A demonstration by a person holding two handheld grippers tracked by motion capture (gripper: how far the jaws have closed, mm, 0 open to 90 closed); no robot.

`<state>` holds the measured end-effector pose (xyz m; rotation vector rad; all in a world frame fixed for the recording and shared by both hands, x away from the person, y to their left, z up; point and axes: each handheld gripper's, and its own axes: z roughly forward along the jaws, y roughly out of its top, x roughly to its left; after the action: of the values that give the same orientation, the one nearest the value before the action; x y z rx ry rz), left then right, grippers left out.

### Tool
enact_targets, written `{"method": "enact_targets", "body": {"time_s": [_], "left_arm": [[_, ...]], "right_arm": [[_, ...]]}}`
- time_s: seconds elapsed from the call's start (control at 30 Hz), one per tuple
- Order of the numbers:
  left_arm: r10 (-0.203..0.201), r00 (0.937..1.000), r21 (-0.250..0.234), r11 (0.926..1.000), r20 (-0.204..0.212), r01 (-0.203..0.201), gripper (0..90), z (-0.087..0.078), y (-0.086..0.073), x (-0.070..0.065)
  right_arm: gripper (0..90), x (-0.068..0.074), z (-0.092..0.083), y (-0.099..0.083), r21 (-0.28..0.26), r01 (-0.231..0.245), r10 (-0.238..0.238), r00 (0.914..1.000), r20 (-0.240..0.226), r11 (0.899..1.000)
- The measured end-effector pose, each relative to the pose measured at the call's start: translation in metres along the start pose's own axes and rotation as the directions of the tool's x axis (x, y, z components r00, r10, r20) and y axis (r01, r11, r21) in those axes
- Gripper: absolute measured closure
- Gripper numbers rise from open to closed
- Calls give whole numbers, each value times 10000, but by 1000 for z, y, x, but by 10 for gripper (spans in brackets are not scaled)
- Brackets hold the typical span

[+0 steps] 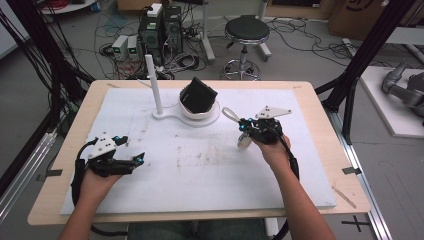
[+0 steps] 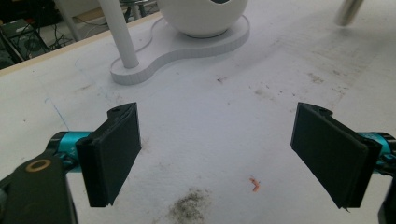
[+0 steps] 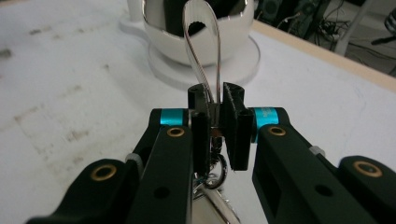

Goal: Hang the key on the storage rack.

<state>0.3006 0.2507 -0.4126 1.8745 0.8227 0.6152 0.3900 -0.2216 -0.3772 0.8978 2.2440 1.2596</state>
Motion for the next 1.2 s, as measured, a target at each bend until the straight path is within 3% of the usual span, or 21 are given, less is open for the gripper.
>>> {"method": "enact_targets", "body": {"time_s": [0.13,0.5,1.2], "left_arm": [[30,10000,8,10000,34,-30,159,2,0,-1],[24,10000,12,10000,30,-24,159,2,1,-2],[53,10000,-105,9999,47,-52,159,0,1,-1]], "right_arm": [[830,2,-1,15,-373,108,-108,9999,1,9992],[830,13,10,62,-621,769,-785,9966,-234,9951],[830,50,52,139,-1187,1561,-1638,9848,-576,9806]]}}
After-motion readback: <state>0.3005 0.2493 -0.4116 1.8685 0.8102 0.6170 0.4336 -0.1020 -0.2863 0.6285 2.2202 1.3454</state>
